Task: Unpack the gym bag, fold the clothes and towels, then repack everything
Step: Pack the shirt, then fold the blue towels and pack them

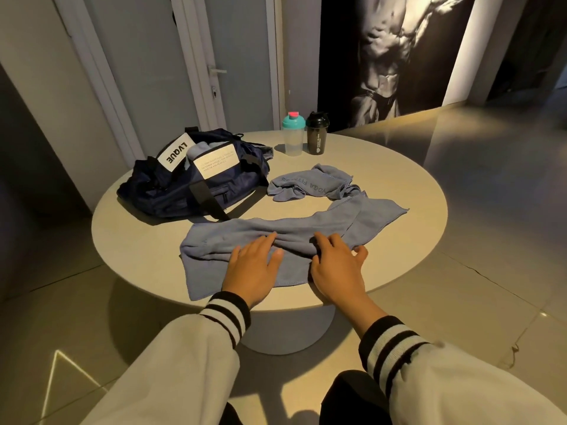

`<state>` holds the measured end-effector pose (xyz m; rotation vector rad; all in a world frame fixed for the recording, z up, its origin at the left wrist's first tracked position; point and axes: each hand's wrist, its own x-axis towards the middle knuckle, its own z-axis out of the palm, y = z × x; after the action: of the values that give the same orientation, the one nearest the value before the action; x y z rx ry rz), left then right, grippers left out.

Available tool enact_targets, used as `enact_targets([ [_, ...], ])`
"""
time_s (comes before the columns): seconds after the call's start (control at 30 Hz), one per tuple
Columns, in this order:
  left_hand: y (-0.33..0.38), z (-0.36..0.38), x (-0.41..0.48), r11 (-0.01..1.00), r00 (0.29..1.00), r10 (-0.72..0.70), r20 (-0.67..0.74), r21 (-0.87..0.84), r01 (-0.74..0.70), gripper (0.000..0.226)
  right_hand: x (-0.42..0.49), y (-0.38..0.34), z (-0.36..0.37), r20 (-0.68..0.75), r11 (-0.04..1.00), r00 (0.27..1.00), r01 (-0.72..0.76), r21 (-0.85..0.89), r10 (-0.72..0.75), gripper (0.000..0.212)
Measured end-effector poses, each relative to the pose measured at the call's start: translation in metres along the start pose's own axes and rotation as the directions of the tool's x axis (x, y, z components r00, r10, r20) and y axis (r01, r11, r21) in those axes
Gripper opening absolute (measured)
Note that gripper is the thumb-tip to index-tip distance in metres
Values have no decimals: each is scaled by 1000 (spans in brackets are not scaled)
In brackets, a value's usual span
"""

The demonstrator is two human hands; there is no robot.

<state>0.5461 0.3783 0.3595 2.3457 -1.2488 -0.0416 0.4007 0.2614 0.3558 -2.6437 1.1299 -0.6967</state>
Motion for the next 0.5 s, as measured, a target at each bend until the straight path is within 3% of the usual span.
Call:
enact_targets([
  [0.1, -4, -5, 0, 988, 994, -1, -107, -155, -16, 46, -1, 4, 2, -95, 998, 995, -9, 68, 16, 42],
  [0.17, -4, -8, -3, 997, 978, -42, -204, -72, 28, 40, 0, 2, 1, -133, 987, 988, 93, 130, -75, 41],
  [0.23, -6, -8, -7, 997, 978, -68, -197, 17, 73, 37, 1, -2, 1, -52, 953, 964, 265, 150, -260, 43],
  [0.3, -9, -10, -9, 996, 991, -64, -117, 56, 71, 41, 4, -3, 4, 98, 929, 928, 345, 133, -358, 44],
  [0.37, -13, -15, -12, 988, 999, -33, -21, 148, 35, 47, 10, -1, 11, 168, 955, 940, 288, 70, -296, 45],
  [0.5, -32, -26, -21, 965, 997, 19, 78, 258, -38, 58, 13, -11, 19, 185, 999, 983, 5, -52, 4, 53],
])
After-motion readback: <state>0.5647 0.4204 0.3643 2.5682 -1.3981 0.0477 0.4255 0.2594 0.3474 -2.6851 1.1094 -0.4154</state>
